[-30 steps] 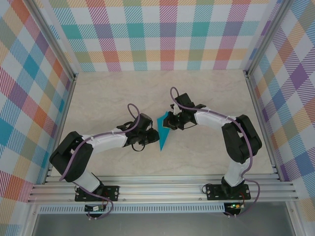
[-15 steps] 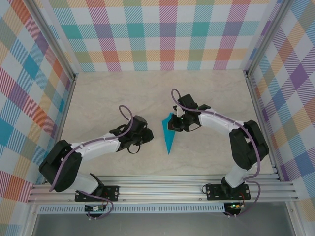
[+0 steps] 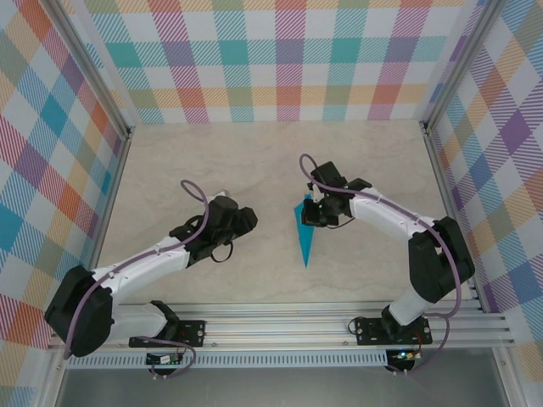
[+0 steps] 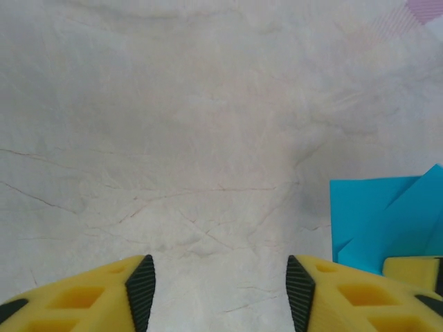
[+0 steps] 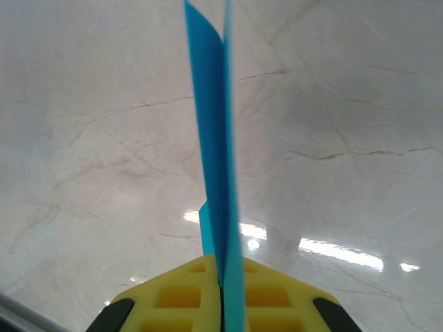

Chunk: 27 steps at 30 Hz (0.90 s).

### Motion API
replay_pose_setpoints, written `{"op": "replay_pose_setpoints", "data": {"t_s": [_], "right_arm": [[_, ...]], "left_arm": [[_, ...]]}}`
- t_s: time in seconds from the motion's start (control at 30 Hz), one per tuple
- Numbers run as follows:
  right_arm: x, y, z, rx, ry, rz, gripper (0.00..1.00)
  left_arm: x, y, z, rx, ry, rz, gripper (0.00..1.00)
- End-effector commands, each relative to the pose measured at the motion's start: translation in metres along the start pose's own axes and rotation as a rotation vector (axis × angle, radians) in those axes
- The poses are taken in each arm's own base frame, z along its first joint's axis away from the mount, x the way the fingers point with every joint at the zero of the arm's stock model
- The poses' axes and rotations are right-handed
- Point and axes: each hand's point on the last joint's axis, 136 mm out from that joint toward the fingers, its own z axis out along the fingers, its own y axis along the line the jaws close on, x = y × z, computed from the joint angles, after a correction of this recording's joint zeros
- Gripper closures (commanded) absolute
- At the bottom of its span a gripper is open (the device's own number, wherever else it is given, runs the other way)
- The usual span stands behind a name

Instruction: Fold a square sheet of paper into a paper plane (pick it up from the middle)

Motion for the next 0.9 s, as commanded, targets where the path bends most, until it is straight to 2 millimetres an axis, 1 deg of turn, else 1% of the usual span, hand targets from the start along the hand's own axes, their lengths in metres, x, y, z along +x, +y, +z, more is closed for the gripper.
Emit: {"op": "replay_pose_setpoints", "data": {"t_s": [0.0, 0.03, 0.1, 0.17, 0.2, 0.3, 0.37, 0.43, 0.47, 0.57, 0.67, 0.7, 0.77, 0.87], "right_arm": [[-0.015, -0.001, -0.022, 0.069, -0.062, -0.043, 0.93], [-0.018, -0.003, -0.026, 0.088, -0.071, -0.046, 0.93], [-0.021, -0.007, -0.031, 0.13, -0.081, -0.059, 0.93], [-0.025, -0.016, -0.039, 0.199, -0.096, -0.066, 0.94], [-0.025, -0.021, -0.043, 0.232, -0.096, -0.065, 0.94], [-0.022, -0.033, -0.052, 0.323, -0.064, -0.061, 0.93], [-0.019, -0.039, -0.052, 0.363, -0.036, -0.06, 0.93], [-0.015, -0.042, -0.049, 0.387, -0.015, -0.065, 0.94], [-0.014, -0.043, -0.049, 0.398, -0.008, -0.068, 0.94], [-0.01, -0.042, -0.053, 0.43, -0.006, -0.092, 0.93], [-0.006, -0.047, -0.055, 0.48, 0.015, -0.098, 0.92], [-0.004, -0.048, -0.052, 0.492, 0.029, -0.105, 0.92], [-0.001, -0.051, -0.049, 0.526, 0.048, -0.115, 0.92], [0.0, -0.052, -0.041, 0.575, 0.072, -0.141, 0.92]], "left_arm": [[-0.013, 0.002, -0.004, -0.012, -0.053, 0.031, 0.39], [-0.013, 0.003, -0.004, -0.016, -0.055, 0.042, 0.37], [-0.014, 0.005, -0.003, -0.02, -0.065, 0.054, 0.29], [-0.015, 0.009, -0.003, -0.009, -0.097, 0.039, 0.17], [-0.015, 0.011, -0.004, -0.005, -0.109, 0.027, 0.13], [-0.014, 0.02, -0.008, -0.034, -0.1, 0.013, 0.06], [-0.008, 0.024, -0.007, -0.065, -0.046, 0.027, 0.01], [-0.005, 0.031, -0.007, -0.116, -0.018, 0.02, 0.0], [-0.004, 0.033, -0.009, -0.112, -0.022, 0.013, 0.0], [-0.001, 0.047, -0.017, -0.101, -0.052, -0.051, 0.0], [0.006, 0.061, -0.02, -0.093, -0.035, -0.101, 0.0], [0.01, 0.064, -0.019, -0.092, -0.019, -0.107, 0.0], [0.014, 0.068, -0.017, -0.085, 0.002, -0.119, 0.0], [0.016, 0.07, -0.018, -0.088, 0.014, -0.129, 0.0]]}}
